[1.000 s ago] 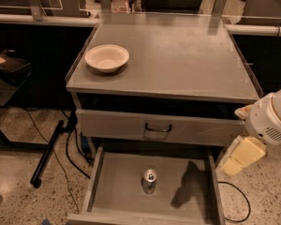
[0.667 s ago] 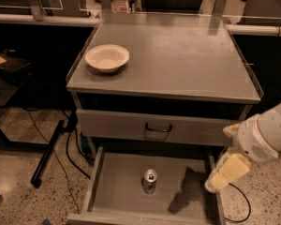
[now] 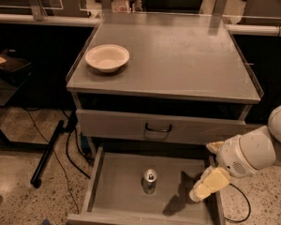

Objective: Pick redbull can from middle drawer and place on counter

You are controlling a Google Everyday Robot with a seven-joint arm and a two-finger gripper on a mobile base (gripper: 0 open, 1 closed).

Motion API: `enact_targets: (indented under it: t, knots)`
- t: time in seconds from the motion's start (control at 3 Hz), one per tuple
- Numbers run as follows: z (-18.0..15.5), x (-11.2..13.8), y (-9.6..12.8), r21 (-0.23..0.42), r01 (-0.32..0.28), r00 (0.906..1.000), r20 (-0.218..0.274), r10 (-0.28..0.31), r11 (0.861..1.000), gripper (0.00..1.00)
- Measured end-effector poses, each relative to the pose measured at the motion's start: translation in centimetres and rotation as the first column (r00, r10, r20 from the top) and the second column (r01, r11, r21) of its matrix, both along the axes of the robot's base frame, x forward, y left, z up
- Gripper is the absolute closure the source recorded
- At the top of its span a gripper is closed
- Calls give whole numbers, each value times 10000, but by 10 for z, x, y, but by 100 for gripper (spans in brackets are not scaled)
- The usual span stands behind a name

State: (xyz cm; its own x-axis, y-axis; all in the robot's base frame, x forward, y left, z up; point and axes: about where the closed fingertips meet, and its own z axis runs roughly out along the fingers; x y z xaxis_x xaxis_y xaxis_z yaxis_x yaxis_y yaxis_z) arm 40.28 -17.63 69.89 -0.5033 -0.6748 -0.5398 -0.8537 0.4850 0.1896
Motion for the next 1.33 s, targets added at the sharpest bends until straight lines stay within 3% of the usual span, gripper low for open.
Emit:
enact_targets:
  t: [0.33,0.67,1.33]
  knots:
    - [-30,2,11,591,-54,9998,-206,66,9982,0]
    - [-73,15,37,1267,-242,9993,-254,276,9916,0]
    - [-79,16,39,1415,-168,9995,-246,205,9898,0]
